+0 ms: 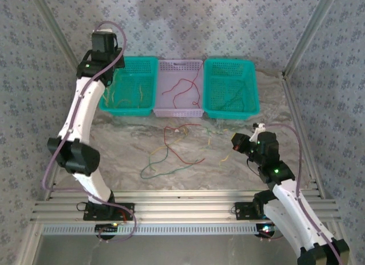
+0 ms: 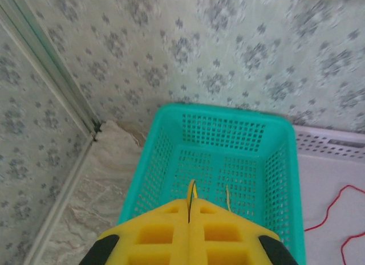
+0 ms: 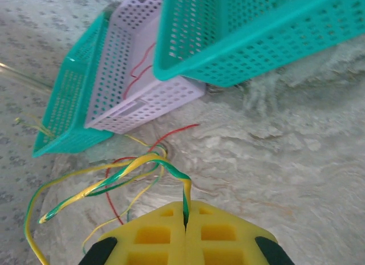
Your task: Untangle the cables
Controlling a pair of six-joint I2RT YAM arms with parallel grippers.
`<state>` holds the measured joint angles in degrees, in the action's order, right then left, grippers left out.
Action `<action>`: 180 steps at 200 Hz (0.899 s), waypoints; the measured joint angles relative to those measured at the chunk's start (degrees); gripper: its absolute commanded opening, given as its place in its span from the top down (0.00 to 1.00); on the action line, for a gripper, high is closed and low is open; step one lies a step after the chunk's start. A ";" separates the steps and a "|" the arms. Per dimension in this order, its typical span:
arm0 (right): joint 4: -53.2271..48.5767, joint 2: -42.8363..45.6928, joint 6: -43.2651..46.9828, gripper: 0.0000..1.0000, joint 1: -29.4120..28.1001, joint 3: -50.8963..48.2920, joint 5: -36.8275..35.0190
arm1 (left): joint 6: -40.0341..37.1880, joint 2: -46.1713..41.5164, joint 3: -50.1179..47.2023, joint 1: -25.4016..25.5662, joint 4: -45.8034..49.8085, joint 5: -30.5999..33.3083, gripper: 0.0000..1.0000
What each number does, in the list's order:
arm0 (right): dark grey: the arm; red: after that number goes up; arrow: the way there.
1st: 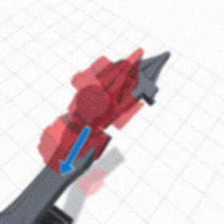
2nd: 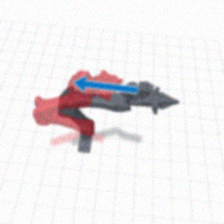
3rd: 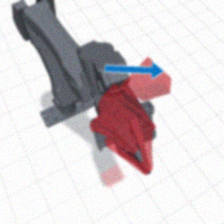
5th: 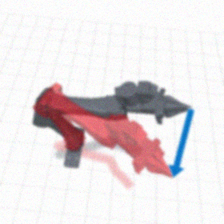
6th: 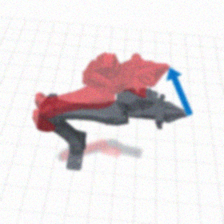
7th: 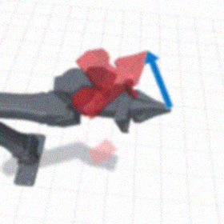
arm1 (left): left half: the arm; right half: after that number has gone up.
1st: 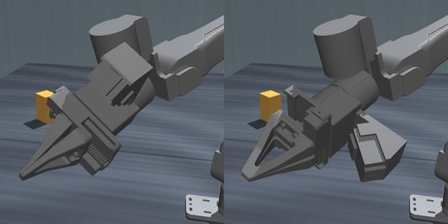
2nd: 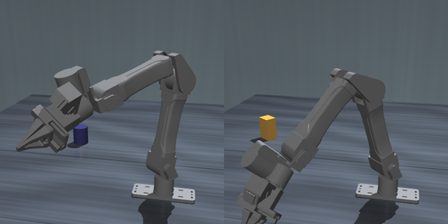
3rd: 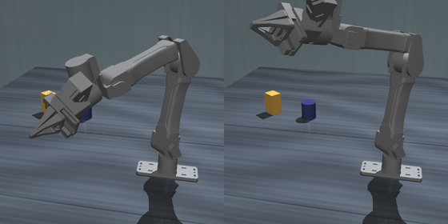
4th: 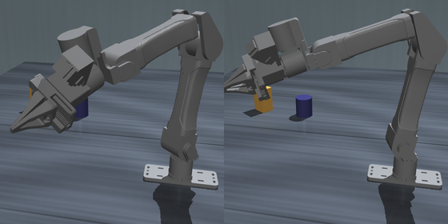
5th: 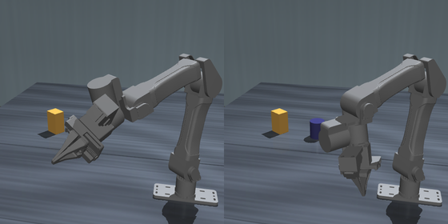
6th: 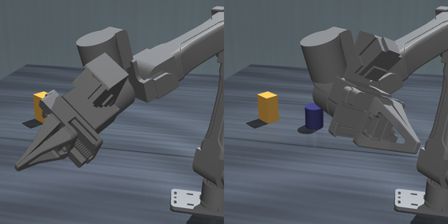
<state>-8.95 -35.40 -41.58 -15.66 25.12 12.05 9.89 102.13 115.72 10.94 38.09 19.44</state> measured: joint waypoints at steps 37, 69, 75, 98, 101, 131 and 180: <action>-1.18 0.20 2.47 1.00 -4.28 2.60 0.09 | 1.60 10.84 6.75 -1.11 2.10 -2.73 1.00; -3.13 -0.90 5.62 1.00 -9.38 6.21 -1.97 | 3.54 18.18 13.18 -1.20 4.44 -5.60 1.00; -3.28 -1.31 6.16 1.00 -10.16 7.02 -2.51 | 3.76 18.88 13.51 -1.20 4.66 -6.01 1.00; -3.98 -4.48 7.72 1.00 -13.11 11.21 -4.76 | 4.96 20.63 13.99 -1.20 5.92 -6.88 0.90; -4.07 -5.07 8.02 1.00 -13.42 11.89 -4.96 | 5.03 20.76 13.99 -1.20 6.08 -7.04 0.88; -5.33 -14.93 10.16 1.00 -16.00 21.09 -5.88 | 7.19 21.44 12.81 -1.22 6.82 -8.31 0.55; -7.54 -33.16 13.49 1.00 -17.53 39.80 -4.81 | 9.25 20.94 9.18 -1.25 7.06 -11.26 0.23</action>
<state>-16.49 -68.55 -28.10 -33.19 64.93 7.25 19.14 123.07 124.90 9.69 45.15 8.19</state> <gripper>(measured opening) 0.045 0.710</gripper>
